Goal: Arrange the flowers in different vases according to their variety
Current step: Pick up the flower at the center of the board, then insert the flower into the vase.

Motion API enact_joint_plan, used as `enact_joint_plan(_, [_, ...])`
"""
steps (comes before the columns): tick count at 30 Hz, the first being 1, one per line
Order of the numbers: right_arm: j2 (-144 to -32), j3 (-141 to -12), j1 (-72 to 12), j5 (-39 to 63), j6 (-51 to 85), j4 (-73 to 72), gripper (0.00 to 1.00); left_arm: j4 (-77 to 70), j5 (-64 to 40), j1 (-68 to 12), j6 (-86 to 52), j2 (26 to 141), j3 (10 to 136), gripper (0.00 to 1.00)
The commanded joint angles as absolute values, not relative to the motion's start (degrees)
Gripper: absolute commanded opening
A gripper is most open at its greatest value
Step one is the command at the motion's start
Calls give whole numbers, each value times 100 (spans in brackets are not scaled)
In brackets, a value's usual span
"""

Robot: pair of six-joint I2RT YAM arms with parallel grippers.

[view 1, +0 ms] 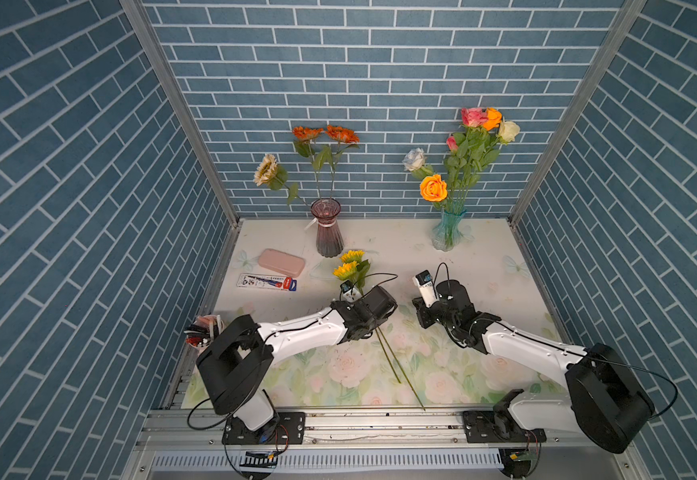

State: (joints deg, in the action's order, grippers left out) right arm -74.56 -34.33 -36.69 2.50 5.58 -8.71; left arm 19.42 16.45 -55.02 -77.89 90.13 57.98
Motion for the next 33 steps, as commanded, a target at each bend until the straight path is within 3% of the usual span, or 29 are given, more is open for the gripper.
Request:
enact_joint_plan(1, [-7188, -3568, -3647, 294, 579, -702, 8, 2425, 2296, -5741, -7791, 8780, 6028, 0])
enact_joint_plan(11, [-6063, -3155, -3647, 152, 694, -484, 6, 3169, 4823, -6128, -6075, 8436, 7599, 0])
enact_joint_plan(18, [-5319, -3046, -3646, 1128, 162, -491, 5, 1910, 6118, -5731, -3407, 8220, 8489, 0])
enact_joint_plan(20, [-5093, -3038, -3638, 1527, -21, -578, 0, 1101, 6090, -5606, -2464, 8105, 8488, 0])
enact_joint_plan(25, [-4684, -3066, -3639, 2469, -486, -832, 0, -778, 5111, -5299, -66, 8088, 8732, 0])
enact_joint_plan(33, [-4675, -3531, -3613, 3036, -890, -877, 0, -1902, 3500, -4304, 1301, 8745, 9951, 0])
